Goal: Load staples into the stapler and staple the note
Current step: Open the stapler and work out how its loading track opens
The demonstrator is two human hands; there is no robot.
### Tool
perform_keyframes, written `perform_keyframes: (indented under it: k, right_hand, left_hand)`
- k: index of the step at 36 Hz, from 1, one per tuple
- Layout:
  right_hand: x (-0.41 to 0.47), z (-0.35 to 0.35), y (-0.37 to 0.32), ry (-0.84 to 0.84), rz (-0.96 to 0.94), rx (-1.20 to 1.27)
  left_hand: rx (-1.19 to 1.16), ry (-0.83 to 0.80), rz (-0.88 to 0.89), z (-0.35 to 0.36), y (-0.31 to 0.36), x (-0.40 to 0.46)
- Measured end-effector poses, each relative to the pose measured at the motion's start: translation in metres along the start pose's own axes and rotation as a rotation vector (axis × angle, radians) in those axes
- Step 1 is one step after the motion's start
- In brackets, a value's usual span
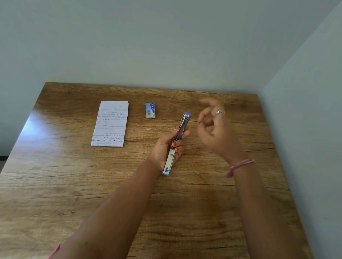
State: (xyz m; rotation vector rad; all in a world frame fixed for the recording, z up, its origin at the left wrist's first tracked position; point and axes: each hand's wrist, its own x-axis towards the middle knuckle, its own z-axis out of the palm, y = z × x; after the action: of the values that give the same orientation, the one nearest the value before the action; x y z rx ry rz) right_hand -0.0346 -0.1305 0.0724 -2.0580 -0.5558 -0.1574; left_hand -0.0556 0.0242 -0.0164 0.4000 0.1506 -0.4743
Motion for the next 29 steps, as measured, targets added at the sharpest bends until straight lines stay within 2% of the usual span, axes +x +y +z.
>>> perform_keyframes:
  k: [2,3,4,7,8,14,15,18,19,21,24,25,26,29]
  right_hand:
    - [0.000,0.002,-0.003,0.150,-0.007,0.143]
    - [0.000,0.002,-0.003,0.153,-0.002,0.140]
    - [0.000,0.002,-0.001,0.091,0.003,0.073]
    - [-0.002,-0.001,0.006,-0.316,0.024,-0.304]
    - [-0.002,-0.001,0.007,-0.349,0.036,-0.317]
    - [-0.001,0.003,0.004,0.046,0.028,0.039]
    - [-0.001,0.002,0.005,0.023,0.022,0.011]
    - [0.000,-0.001,0.012,-0.304,0.032,-0.317]
    - [0.000,-0.003,0.013,-0.337,0.046,-0.342]
    - [0.001,-0.003,0.010,-0.220,0.039,-0.221]
    - [0.002,0.001,0.005,0.083,0.049,0.014]
    - [0.002,0.002,0.005,0.109,0.060,0.038]
    - [0.002,0.002,0.006,0.053,0.064,-0.015]
    - [0.000,0.000,0.012,-0.355,0.109,-0.272]
  left_hand:
    - [-0.001,-0.006,-0.004,0.000,0.000,0.000]
    - [0.001,-0.009,-0.005,0.001,0.001,0.000]
    - [0.004,-0.009,-0.005,0.001,0.001,0.000]
    - [-0.024,0.033,-0.003,0.001,0.000,0.001]
    - [-0.030,0.045,0.000,0.000,0.000,0.001]
    - [-0.010,-0.002,0.000,0.001,-0.001,-0.001]
    - [-0.007,-0.006,0.000,0.001,0.000,-0.001]
    - [-0.009,0.016,-0.002,0.000,0.000,0.000]
    - [-0.009,0.021,-0.003,0.000,0.000,0.001]
    - [-0.004,0.011,-0.009,0.001,0.000,0.001]
    - [-0.003,0.011,-0.023,0.002,0.000,0.001]
    - [-0.004,0.012,-0.027,0.002,0.000,0.000]
    - [-0.005,0.012,-0.032,0.002,0.000,0.000]
    - [-0.020,0.031,-0.051,0.001,0.001,0.000]
